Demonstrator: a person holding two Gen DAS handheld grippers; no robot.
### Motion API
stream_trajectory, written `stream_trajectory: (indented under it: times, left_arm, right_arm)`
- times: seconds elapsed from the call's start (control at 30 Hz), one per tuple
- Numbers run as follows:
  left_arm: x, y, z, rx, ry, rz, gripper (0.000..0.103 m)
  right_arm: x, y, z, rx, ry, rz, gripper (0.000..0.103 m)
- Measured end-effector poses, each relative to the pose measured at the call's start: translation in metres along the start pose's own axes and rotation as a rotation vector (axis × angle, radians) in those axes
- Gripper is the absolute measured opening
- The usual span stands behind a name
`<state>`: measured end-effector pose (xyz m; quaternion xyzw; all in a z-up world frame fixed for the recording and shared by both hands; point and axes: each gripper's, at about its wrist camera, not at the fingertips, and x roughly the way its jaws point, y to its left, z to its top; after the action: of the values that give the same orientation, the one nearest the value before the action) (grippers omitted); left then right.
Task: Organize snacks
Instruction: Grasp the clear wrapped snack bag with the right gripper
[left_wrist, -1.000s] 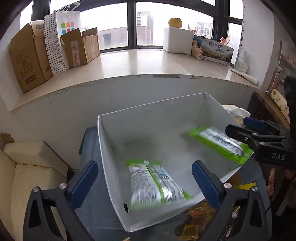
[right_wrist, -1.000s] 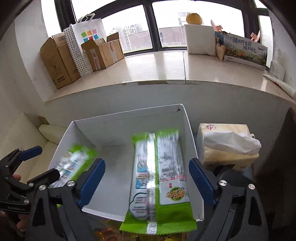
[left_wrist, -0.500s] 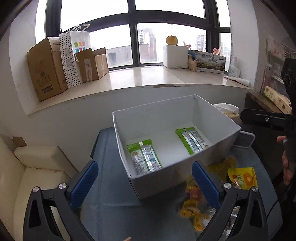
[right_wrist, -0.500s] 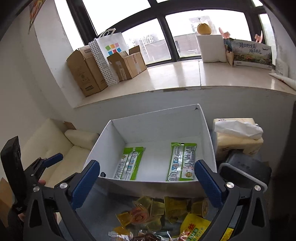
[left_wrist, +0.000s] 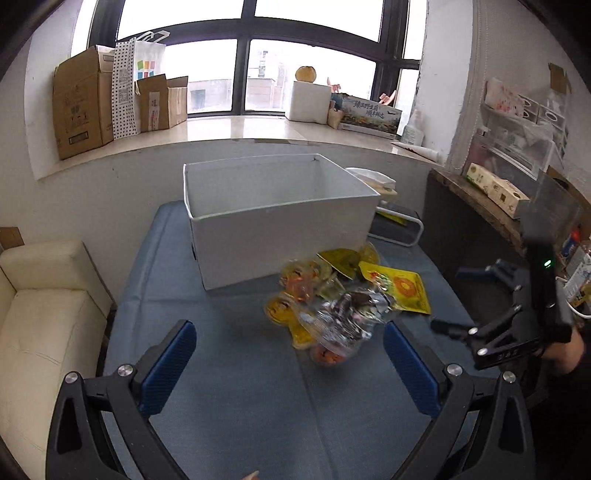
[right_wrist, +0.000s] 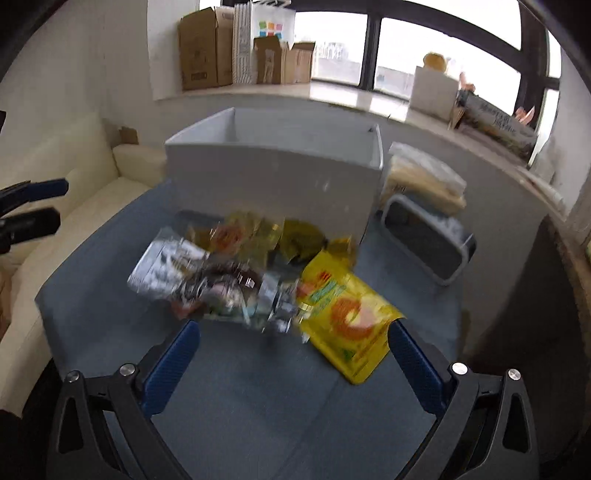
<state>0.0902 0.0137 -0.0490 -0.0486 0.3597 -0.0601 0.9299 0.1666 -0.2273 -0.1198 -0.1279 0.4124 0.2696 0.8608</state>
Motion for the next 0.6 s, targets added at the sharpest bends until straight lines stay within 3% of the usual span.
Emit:
stream_trajectory:
  times: [0.1, 0.17, 0.3, 0.43, 0.6]
  left_arm:
    - [-0.002, -0.006, -0.005, 0.004, -0.005, -0.007, 0.103]
    - [-0.001, -0.009, -0.009, 0.009, 0.004, -0.005, 0.103]
    - [-0.001, -0.009, -0.015, 0.029, 0.023, 0.006, 0.103]
    - [-0.001, 0.0, -0.023, 0.012, 0.04, 0.007, 0.103]
    - [0.0, 0.01, -0.029, -0.008, 0.05, 0.008, 0.103]
  right_arm:
    - [0.008, -0.008, -0.014, 0.143, -0.033, 0.084, 0.103]
    - [0.014, -0.005, -0.015, 0.186, -0.051, 0.092, 0.103]
    - [0.03, 0.029, -0.009, 0.026, -0.084, 0.056, 0.103]
    - [0.046, 0.063, -0.002, -0.154, -0.101, -0.05, 0.103]
    - [0.063, 0.088, 0.008, -0.254, -0.13, -0.105, 0.103]
